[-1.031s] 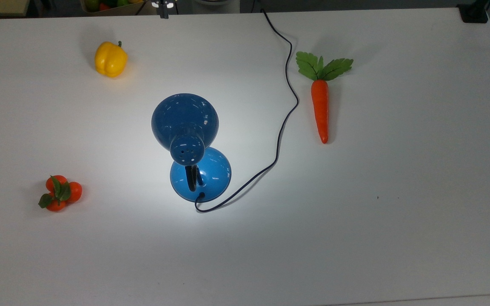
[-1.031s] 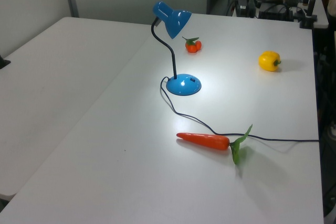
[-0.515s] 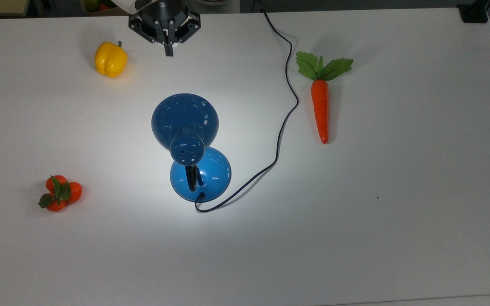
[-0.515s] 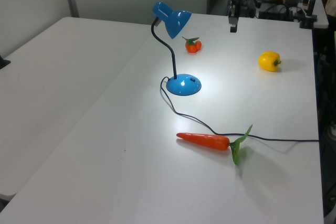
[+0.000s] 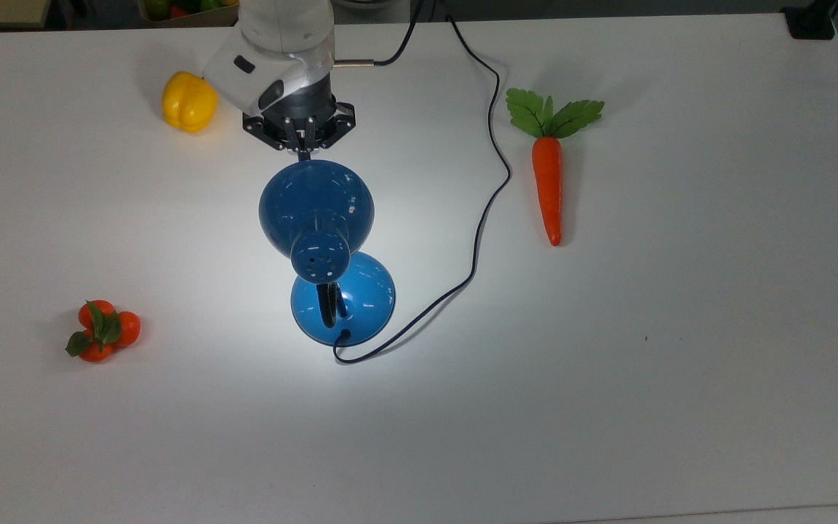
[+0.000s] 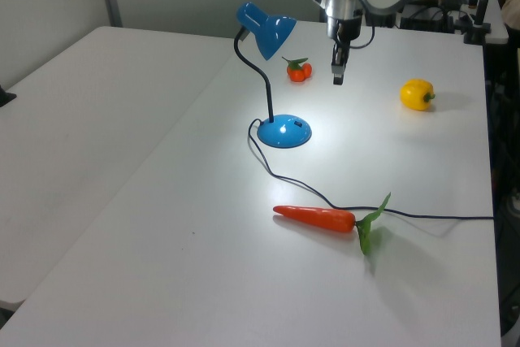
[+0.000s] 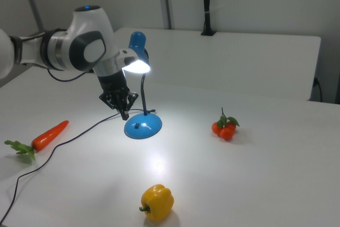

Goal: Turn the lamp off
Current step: 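Move the gripper down toward the switch on the blue lamp base, then press the switch on the lamp base with the gripper fingertips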

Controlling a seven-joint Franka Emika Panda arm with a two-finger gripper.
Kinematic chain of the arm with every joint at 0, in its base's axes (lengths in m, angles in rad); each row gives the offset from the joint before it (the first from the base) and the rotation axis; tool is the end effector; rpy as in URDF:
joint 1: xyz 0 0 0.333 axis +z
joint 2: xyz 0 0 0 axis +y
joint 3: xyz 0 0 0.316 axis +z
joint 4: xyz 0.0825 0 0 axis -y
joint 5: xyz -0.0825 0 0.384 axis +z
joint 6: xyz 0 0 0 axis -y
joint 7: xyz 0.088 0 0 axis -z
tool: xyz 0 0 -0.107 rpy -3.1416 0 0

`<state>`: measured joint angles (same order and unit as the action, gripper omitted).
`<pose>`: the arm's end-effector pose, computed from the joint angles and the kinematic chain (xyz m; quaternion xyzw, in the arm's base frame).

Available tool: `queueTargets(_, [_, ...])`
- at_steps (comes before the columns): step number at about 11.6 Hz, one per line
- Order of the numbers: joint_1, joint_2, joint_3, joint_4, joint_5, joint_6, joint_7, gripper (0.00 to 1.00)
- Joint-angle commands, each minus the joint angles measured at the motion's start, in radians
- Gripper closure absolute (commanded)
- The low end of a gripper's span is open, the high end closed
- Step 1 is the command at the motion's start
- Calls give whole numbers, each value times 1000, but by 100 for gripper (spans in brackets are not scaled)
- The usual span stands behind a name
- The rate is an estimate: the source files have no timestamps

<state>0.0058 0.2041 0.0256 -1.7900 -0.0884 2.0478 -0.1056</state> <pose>0.6224 0.0138 0.4413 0.9951 0.0872 0.0255 0.0382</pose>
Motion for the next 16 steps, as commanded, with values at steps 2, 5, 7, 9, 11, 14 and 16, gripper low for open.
queueTargets(2, [11, 34, -1, -61, 4, 155, 10, 100])
queueTargets(5, [13, 52, 4, -144, 7, 364, 62, 100])
queueTargets(7, [36, 99, 2, -144, 7, 457, 105, 100])
queueTargets(9, [42, 141, 2, -143, 7, 555, 113, 100])
queueTargets(11, [45, 155, 2, -143, 7, 606, 113, 100])
queueTargets(14, [45, 169, 2, -140, 7, 652, 112, 100])
queueTargets(16, [45, 169, 2, -140, 7, 654, 112, 100])
